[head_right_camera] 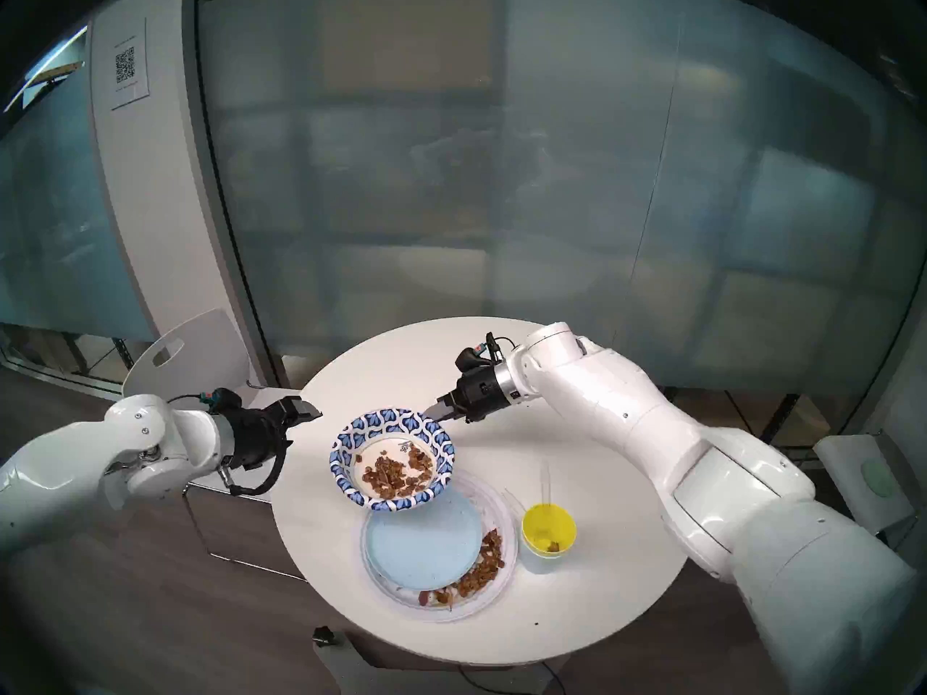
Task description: Stack the plates into one stack
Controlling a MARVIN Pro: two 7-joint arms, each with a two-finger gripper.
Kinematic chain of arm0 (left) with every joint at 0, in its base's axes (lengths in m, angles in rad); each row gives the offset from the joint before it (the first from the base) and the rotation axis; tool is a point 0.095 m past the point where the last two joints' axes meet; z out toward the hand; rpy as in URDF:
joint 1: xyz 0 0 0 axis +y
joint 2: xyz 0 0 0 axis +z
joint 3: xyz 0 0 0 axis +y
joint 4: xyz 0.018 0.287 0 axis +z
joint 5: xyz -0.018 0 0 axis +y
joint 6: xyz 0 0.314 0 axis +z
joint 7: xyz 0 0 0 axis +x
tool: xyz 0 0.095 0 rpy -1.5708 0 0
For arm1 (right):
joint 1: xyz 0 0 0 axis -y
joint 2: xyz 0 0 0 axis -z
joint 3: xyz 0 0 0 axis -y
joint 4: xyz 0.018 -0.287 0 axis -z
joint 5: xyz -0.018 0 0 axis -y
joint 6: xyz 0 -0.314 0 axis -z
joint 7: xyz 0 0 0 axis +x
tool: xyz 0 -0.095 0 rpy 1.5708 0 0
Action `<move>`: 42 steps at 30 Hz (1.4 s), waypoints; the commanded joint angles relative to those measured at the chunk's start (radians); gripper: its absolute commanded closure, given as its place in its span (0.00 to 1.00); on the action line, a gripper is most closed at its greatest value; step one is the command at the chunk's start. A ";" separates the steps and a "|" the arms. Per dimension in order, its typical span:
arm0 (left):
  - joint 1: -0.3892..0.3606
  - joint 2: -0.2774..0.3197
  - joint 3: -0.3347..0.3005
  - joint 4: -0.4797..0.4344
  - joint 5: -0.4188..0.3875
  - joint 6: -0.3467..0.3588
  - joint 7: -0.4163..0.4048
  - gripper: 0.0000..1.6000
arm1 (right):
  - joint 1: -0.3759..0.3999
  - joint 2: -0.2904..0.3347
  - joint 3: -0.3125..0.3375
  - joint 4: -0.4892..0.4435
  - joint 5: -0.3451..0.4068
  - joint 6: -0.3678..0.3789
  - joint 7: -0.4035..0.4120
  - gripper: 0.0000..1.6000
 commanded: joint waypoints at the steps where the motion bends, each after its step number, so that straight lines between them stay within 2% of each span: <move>1: -0.009 0.006 -0.010 -0.002 0.001 0.010 -0.025 0.00 | 0.057 -0.052 -0.028 0.067 -0.011 -0.034 0.083 1.00; 5: -0.013 0.007 -0.008 0.002 0.001 0.015 -0.029 0.00 | 0.063 -0.050 -0.052 0.105 -0.020 -0.061 0.110 1.00; 9: -0.019 0.003 -0.006 0.004 0.005 0.023 -0.026 0.00 | 0.058 -0.033 -0.066 0.093 -0.023 -0.062 0.130 1.00; 18: -0.040 -0.034 0.010 -0.008 0.031 0.039 -0.001 0.00 | 0.021 0.040 -0.084 0.018 -0.011 -0.061 0.147 1.00; 24: -0.053 -0.054 0.014 -0.016 0.046 0.046 0.021 0.00 | -0.014 0.102 -0.068 -0.057 0.015 -0.052 0.128 1.00; 42: -0.072 -0.102 0.024 -0.044 0.081 0.056 0.083 0.00 | -0.087 0.191 -0.043 -0.194 0.042 -0.048 0.082 1.00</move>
